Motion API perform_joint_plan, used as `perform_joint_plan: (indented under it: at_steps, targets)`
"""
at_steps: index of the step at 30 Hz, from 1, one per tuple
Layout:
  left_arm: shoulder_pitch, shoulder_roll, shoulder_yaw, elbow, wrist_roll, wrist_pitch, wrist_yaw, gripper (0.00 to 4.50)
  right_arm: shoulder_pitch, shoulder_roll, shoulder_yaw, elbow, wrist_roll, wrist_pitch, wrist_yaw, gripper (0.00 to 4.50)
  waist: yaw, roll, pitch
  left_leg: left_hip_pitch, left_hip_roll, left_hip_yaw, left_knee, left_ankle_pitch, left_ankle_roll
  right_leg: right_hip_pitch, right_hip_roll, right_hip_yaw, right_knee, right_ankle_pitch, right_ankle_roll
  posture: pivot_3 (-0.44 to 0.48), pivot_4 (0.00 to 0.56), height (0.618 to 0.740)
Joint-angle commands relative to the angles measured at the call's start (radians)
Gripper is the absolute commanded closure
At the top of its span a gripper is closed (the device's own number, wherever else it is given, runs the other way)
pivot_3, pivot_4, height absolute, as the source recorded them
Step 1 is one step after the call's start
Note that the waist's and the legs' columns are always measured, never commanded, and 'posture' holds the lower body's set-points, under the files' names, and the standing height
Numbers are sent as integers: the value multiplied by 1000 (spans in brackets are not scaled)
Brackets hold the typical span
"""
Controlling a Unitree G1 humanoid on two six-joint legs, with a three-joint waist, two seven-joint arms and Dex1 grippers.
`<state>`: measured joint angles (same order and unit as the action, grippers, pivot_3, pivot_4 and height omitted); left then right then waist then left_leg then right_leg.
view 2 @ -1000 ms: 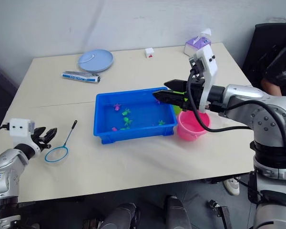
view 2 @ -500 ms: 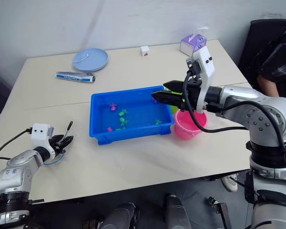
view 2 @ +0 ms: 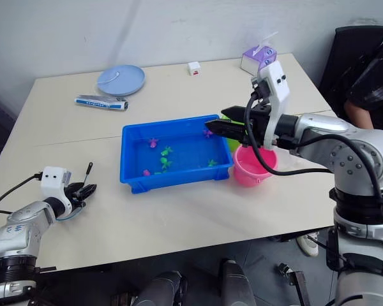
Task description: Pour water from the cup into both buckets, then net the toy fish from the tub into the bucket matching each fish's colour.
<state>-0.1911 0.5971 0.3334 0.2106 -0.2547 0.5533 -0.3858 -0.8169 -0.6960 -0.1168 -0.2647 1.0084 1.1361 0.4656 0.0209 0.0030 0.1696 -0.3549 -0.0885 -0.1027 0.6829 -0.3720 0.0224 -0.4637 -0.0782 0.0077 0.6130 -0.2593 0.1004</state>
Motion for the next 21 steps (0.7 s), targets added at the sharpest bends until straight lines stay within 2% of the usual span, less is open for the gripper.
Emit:
perform_joint_plan:
  at_steps: [1,21]
  targets:
    - [8,18,13,22,16,4,15,2101,-27,5,-32,-17,3,-3,-3,212,0,0,0,0,0,0,0,0,0,0,0,0,0,0,0,0,150,740]
    - [-21,-13,46,-20,3,-91,79,2101,-28,6,-34,-1,-39,-11,4,212,1,0,0,0,0,0,1,0,0,0,0,0,1,0,0,0,150,740]
